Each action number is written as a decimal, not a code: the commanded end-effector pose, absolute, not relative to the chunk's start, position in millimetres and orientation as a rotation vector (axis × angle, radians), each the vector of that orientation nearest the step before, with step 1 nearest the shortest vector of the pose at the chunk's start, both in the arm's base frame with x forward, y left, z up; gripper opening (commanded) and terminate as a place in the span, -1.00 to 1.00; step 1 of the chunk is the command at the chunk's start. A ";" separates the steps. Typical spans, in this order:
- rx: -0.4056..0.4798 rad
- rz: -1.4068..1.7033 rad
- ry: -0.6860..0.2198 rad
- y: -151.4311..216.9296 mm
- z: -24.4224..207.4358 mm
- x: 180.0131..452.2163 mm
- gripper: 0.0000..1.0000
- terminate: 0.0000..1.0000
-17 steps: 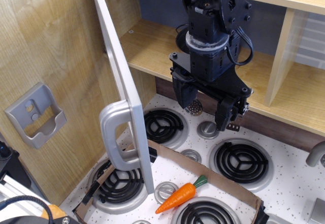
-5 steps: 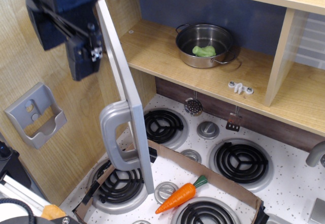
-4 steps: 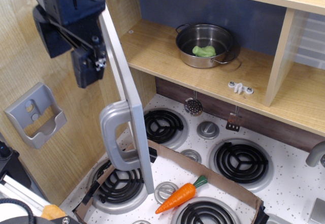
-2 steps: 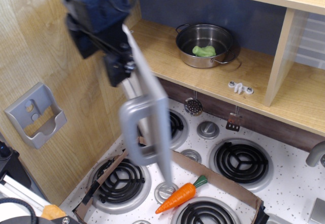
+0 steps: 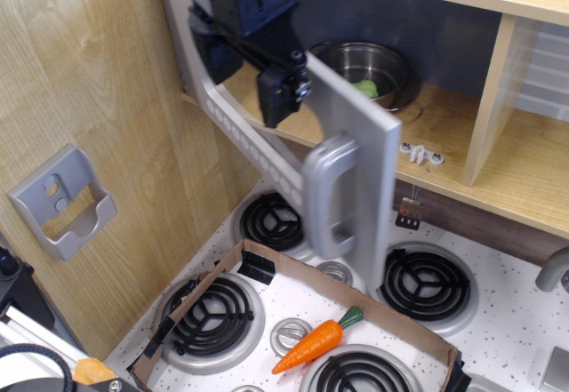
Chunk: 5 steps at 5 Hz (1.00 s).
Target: Close microwave
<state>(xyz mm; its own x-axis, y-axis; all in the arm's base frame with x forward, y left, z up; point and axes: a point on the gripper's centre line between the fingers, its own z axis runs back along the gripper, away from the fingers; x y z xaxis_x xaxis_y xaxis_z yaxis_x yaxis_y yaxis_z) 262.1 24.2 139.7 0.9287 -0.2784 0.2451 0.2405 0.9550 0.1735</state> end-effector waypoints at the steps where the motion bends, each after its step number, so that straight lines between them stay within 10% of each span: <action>1: 0.115 -0.257 -0.369 11.6 141.5 304.1 1.00 -1.00; 5: 0.136 -0.093 -0.633 -4.4 147.6 339.3 1.00 -1.00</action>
<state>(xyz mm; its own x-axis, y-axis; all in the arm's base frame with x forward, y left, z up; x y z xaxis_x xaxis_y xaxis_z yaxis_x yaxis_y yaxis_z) 335.4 -4.4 125.7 0.8331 -0.1162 0.5408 0.0409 0.9880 0.1492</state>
